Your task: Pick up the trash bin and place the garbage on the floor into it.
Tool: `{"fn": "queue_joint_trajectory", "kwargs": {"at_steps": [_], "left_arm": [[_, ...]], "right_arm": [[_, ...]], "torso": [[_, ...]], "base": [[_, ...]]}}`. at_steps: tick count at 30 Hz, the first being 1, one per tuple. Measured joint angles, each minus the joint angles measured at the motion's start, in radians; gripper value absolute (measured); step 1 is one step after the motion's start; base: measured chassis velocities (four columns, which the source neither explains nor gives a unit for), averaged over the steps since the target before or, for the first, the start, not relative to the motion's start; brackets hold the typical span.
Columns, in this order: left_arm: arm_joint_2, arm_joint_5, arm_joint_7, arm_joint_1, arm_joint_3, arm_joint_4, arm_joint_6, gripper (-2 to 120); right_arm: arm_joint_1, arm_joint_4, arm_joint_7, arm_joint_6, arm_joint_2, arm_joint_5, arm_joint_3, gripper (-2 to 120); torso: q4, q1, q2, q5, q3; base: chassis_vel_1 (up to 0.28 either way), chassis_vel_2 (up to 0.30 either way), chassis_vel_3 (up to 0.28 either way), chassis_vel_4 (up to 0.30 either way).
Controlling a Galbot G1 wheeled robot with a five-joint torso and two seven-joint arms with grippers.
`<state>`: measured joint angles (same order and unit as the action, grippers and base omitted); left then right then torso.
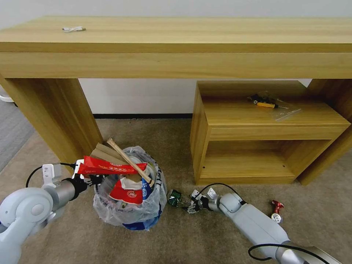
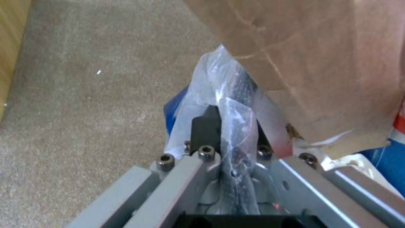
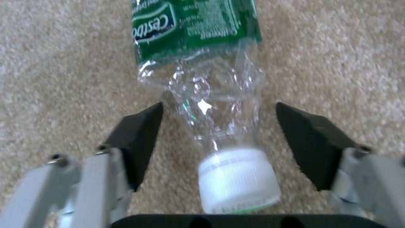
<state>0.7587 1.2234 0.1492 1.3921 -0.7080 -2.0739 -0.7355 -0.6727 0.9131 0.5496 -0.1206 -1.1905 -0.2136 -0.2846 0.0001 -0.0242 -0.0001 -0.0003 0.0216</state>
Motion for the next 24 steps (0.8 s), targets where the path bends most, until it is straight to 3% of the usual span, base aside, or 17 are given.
{"fn": "queue_joint_trajectory", "kwargs": {"at_steps": [2,13,19,20,22,24], "left_arm": [[-0.003,0.003,0.000,-0.010,0.004,0.000,0.000,0],[0.000,0.003,0.000,-0.011,0.007,0.003,0.000,0],[0.001,0.002,0.000,-0.011,0.007,0.002,0.000,0],[0.001,0.002,0.000,-0.009,0.007,0.000,0.000,0],[0.001,0.002,0.000,-0.009,0.007,-0.001,0.000,0],[0.000,0.002,0.001,-0.008,0.006,-0.003,0.000,0]], "right_arm": [[0.002,-0.003,-0.004,-0.002,0.005,0.000,-0.002,62],[-0.011,0.011,-0.006,-0.004,0.041,0.002,0.013,60],[-0.015,0.012,-0.012,-0.004,0.040,0.002,0.016,43],[-0.016,0.014,-0.016,-0.004,0.041,0.003,0.017,34],[-0.016,0.015,-0.016,-0.004,0.041,0.004,0.018,33],[-0.019,0.021,-0.018,-0.004,0.044,0.005,0.022,20]], "torso": [[-0.0002,0.000,0.000,0.0001,0.000],[-0.0003,0.000,0.000,0.0000,0.000],[-0.0002,0.000,0.000,0.0000,0.000],[-0.0002,0.000,0.000,0.0000,0.000],[-0.0002,0.000,0.000,0.0000,0.000],[-0.0002,0.000,0.000,0.0000,0.000]], "base": [[0.000,0.000,0.000,0.000],[0.000,0.000,0.000,0.000],[0.000,0.000,0.000,0.000],[0.000,0.000,0.000,0.000],[0.000,0.000,0.000,0.000],[0.000,0.000,0.000,0.000]]}}
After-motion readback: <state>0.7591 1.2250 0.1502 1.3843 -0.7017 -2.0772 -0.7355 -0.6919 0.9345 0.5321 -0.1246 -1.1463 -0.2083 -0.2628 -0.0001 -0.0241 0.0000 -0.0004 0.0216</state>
